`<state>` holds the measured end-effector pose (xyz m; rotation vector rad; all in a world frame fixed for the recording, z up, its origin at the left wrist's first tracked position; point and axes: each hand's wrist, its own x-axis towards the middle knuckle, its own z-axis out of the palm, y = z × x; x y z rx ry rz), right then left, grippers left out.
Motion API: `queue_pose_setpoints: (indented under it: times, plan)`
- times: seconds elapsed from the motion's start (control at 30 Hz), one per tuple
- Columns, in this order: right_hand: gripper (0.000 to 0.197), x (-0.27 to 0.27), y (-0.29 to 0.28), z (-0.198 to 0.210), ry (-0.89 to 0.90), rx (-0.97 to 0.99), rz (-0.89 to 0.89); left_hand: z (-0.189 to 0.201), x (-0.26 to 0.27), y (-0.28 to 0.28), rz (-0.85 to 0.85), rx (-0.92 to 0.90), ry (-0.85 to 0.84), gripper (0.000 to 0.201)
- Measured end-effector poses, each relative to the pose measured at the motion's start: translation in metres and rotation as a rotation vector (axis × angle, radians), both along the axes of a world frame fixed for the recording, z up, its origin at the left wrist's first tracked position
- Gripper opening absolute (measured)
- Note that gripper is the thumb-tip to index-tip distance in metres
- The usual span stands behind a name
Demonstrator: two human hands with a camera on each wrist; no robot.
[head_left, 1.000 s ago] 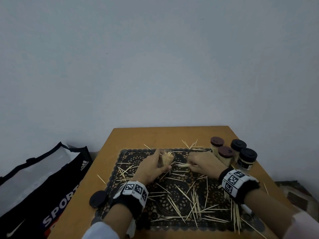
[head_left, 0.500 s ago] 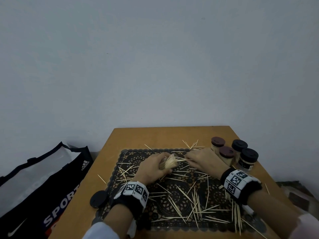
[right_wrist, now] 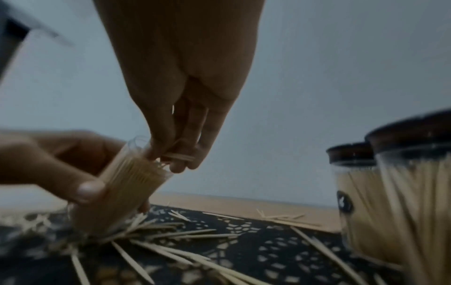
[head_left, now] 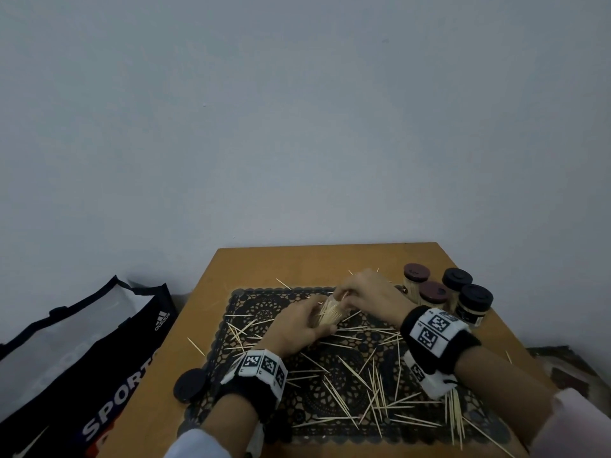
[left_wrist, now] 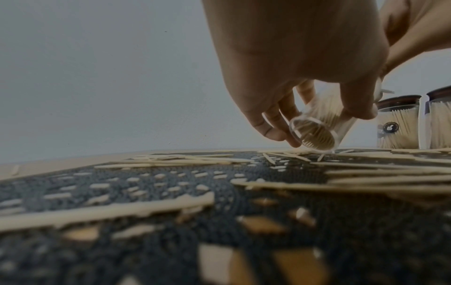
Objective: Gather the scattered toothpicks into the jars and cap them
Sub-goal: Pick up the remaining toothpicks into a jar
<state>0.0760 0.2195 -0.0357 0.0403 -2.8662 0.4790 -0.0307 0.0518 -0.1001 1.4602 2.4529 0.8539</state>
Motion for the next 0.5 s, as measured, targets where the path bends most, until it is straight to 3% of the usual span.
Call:
queue_pose_setpoints:
  times: [0.1,0.23,0.33,0.5]
  plan:
    - [0.009,-0.002,0.001,0.005,-0.016,-0.287,-0.101,-0.001,-0.001,0.000,0.006,0.051,-0.042,0.061]
    - [0.012,-0.004,0.001,0.006,-0.125,-0.421,-0.095,-0.002,-0.003,0.001,0.011,0.066,-0.043,0.061]
    - [0.017,-0.003,0.003,0.006,-0.212,-0.653,-0.102,-0.001,-0.001,0.000,0.026,0.103,-0.055,0.058]
    - [0.028,0.000,0.006,0.017,-0.242,-0.819,-0.111,0.000,-0.001,-0.001,0.053,0.153,-0.030,0.057]
